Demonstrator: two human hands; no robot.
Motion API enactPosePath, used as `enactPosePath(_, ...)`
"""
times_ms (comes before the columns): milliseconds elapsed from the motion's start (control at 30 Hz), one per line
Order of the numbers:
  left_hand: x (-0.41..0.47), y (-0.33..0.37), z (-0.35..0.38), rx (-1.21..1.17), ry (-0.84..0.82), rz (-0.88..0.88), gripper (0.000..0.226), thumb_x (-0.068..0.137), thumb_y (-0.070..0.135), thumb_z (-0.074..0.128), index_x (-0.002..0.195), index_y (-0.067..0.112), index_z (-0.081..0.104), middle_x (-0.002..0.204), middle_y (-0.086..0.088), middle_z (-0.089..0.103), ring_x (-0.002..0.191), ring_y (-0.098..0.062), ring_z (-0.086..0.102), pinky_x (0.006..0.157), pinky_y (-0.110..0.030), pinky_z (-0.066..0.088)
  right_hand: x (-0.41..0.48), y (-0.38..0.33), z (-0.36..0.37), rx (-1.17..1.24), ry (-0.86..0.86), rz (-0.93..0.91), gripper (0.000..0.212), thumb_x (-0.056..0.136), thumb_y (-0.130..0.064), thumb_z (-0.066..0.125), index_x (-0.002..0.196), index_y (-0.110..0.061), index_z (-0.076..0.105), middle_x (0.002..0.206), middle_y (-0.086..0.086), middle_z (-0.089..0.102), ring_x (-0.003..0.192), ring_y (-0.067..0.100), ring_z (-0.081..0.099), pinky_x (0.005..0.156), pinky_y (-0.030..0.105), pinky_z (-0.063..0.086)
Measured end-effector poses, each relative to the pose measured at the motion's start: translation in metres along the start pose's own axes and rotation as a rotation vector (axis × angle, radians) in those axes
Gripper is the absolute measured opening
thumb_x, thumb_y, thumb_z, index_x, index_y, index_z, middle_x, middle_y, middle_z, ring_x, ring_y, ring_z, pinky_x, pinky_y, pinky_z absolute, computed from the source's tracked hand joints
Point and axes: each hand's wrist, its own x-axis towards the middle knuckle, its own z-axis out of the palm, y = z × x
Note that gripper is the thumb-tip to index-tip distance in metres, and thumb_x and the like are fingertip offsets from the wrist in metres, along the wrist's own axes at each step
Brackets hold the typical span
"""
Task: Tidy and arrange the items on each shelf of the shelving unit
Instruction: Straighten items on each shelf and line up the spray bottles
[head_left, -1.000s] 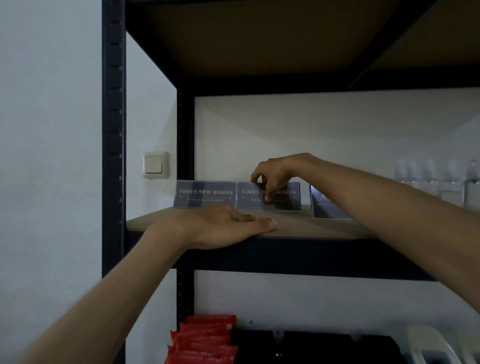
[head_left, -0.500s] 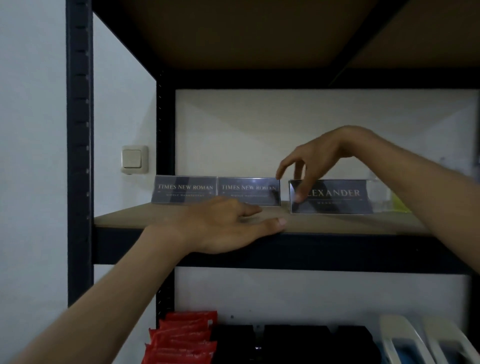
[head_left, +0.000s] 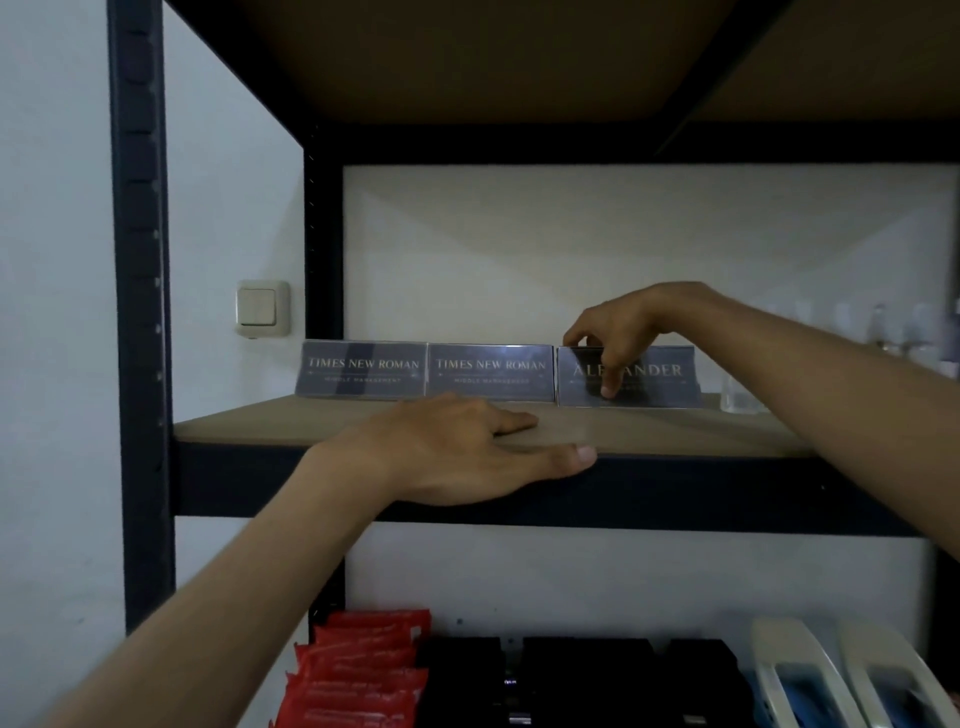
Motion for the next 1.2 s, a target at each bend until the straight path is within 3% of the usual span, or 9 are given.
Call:
enactPosePath(433, -0.001, 0.001, -0.001, 0.022, 0.001, 0.004, 0.102, 0.059, 0.101, 0.031, 0.148, 0.05, 0.034, 0.158, 0.017, 0.032, 0.145, -0.015, 0.031, 0.116, -0.037, 0.025, 0.023, -0.003, 0.003, 0.008, 0.001, 0.053, 0.087, 0.079, -0.016, 0.083, 0.152, -0.018, 0.035, 0.146, 0.009, 0.045, 0.126, 0.03, 0.051, 0.105, 0.044, 0.046)
enactPosePath(533, -0.001, 0.001, -0.001, 0.019, 0.003, 0.006, 0.103, 0.059, 0.101, 0.031, 0.149, 0.049, 0.034, 0.158, 0.017, 0.032, 0.144, -0.015, 0.031, 0.116, -0.036, 0.025, 0.017, -0.001, 0.004, 0.043, 0.032, 0.041, 0.089, 0.078, -0.017, 0.083, 0.151, -0.026, 0.034, 0.144, 0.005, 0.04, 0.126, 0.03, 0.048, 0.104, 0.045, 0.047)
enactPosePath(667, 0.0, 0.003, -0.001, 0.046, -0.016, 0.032, 0.103, 0.062, 0.1, 0.029, 0.151, 0.046, 0.031, 0.159, 0.014, 0.03, 0.144, -0.015, 0.031, 0.115, -0.039, 0.026, -0.011, 0.016, -0.003, 0.169, 0.164, -0.027, 0.073, 0.081, -0.016, 0.08, 0.143, -0.03, 0.044, 0.131, 0.002, 0.053, 0.115, 0.021, 0.053, 0.1, 0.038, 0.046)
enactPosePath(900, 0.009, 0.036, 0.001, -0.01, -0.009, 0.16, 0.099, 0.065, 0.099, 0.026, 0.15, 0.048, 0.031, 0.16, 0.009, 0.031, 0.144, -0.019, 0.032, 0.112, -0.041, 0.03, -0.083, 0.064, -0.022, 0.272, 0.417, -0.004, 0.044, 0.09, -0.019, 0.072, 0.128, -0.037, 0.057, 0.127, -0.001, 0.061, 0.12, 0.019, 0.056, 0.1, 0.037, 0.047)
enactPosePath(1033, 0.021, 0.077, 0.004, -0.05, -0.024, 0.249, 0.093, 0.07, 0.093, 0.029, 0.15, 0.046, 0.033, 0.152, 0.003, 0.043, 0.134, -0.021, 0.044, 0.105, -0.038, 0.038, -0.11, 0.094, -0.025, 0.221, 0.259, 0.125, 0.053, 0.089, -0.023, 0.074, 0.135, -0.039, 0.053, 0.139, 0.001, 0.054, 0.127, 0.021, 0.051, 0.104, 0.037, 0.044)
enactPosePath(1200, 0.037, 0.117, 0.006, -0.093, -0.044, 0.291, 0.091, 0.068, 0.094, 0.032, 0.146, 0.047, 0.04, 0.146, 0.006, 0.049, 0.126, -0.018, 0.049, 0.103, -0.039, 0.043, -0.115, 0.124, -0.014, 0.122, 0.173, 0.135, 0.084, 0.077, -0.033, 0.085, 0.147, -0.042, 0.039, 0.15, -0.003, 0.041, 0.134, 0.021, 0.043, 0.111, 0.039, 0.039)
